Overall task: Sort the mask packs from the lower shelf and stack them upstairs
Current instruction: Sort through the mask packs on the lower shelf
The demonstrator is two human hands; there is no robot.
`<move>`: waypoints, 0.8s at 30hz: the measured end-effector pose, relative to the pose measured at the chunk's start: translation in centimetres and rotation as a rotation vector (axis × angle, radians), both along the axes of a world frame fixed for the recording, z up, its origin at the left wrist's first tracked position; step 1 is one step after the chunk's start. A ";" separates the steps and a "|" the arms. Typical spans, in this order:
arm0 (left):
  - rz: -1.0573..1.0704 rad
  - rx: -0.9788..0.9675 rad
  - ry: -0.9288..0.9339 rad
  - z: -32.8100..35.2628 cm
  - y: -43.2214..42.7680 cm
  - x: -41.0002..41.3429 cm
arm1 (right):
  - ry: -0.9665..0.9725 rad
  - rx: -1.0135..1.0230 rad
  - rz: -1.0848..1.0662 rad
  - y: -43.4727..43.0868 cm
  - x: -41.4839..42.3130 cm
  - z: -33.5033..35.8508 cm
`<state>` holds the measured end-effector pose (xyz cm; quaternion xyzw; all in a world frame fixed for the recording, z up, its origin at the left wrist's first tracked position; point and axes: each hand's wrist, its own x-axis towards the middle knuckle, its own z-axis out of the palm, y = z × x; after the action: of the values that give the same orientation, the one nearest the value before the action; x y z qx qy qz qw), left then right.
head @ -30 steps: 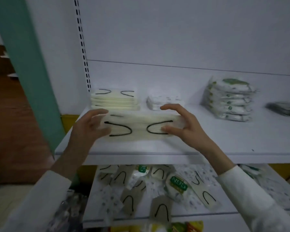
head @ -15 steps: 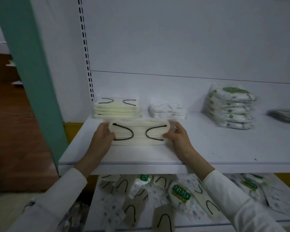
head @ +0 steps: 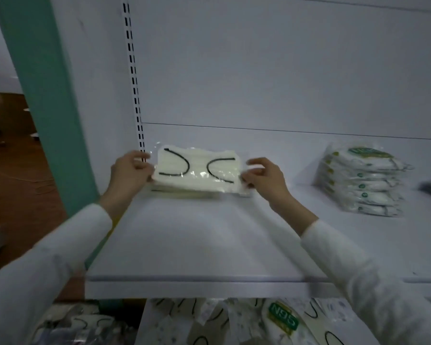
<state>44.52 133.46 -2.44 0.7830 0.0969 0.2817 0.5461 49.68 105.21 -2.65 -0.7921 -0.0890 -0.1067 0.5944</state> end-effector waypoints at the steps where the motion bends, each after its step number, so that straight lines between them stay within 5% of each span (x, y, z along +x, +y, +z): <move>1: 0.026 0.006 -0.017 1.1 0.6 1.1 | 0.005 0.006 -0.024 1.2 1.4 0.8; 7: 0.190 0.092 0.060 0.2 3.0 5.9 | 0.011 -0.183 -0.103 6.7 8.0 1.1; 13: 0.099 -0.045 0.212 -1.5 3.5 6.9 | 0.106 -0.304 -0.110 8.1 9.8 -1.6; 24: -0.099 0.212 0.372 -2.8 4.8 6.4 | 0.142 -0.474 0.018 8.2 8.9 -2.5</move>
<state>50.96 138.30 -5.20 0.8782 0.1274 0.1135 0.4467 58.53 113.37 -5.12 -0.9141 -0.0768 -0.0218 0.3976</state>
